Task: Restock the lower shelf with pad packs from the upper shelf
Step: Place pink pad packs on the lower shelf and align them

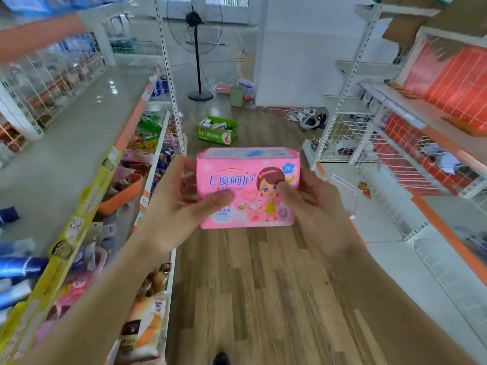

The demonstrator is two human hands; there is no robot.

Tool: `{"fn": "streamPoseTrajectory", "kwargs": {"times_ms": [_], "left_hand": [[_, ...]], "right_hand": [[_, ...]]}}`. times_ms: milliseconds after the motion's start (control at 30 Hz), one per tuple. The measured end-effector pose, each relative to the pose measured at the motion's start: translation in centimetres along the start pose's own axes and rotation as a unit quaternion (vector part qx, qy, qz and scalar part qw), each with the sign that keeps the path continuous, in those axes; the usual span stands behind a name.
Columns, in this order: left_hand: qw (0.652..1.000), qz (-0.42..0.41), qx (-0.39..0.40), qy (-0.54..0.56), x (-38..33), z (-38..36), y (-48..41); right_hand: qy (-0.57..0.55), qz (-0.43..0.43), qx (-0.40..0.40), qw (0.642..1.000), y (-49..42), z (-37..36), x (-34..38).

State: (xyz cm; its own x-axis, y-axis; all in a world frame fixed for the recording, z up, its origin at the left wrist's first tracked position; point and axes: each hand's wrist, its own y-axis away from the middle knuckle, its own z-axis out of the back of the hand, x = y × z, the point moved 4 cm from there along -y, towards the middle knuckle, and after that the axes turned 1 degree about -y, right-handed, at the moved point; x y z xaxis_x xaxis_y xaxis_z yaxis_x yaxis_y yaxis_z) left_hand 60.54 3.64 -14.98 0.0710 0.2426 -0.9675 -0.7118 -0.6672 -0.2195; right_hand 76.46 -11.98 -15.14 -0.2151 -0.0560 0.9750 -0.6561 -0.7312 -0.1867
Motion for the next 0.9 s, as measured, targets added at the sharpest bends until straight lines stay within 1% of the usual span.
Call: {"fn": "streamPoseTrajectory", "kwargs": {"times_ms": [167,400,567,733,900], "left_hand": [[1.0,0.001,0.003,-0.004,0.9,2.3,-6.5],[0.999,0.006,0.033,-0.012,2.2,0.8,-14.4],[0.999,0.015,0.036,-0.015,3.8,-2.0,-20.0],[1.0,0.011,0.009,0.003,5.8,-6.7,-28.0],[1.0,0.016,0.007,-0.015,6.1,-11.1,-36.0]], "right_hand": [[-0.004,0.008,0.007,1.0,-6.8,-2.0,-0.1],[-0.047,-0.01,-0.016,0.999,-13.7,-0.1,-1.7],[-0.054,-0.011,-0.033,0.998,-18.6,2.6,-3.9],[-0.006,0.03,-0.089,0.996,-25.4,5.8,-5.8],[-0.007,0.022,-0.096,0.995,-32.7,10.4,-7.3]]}}
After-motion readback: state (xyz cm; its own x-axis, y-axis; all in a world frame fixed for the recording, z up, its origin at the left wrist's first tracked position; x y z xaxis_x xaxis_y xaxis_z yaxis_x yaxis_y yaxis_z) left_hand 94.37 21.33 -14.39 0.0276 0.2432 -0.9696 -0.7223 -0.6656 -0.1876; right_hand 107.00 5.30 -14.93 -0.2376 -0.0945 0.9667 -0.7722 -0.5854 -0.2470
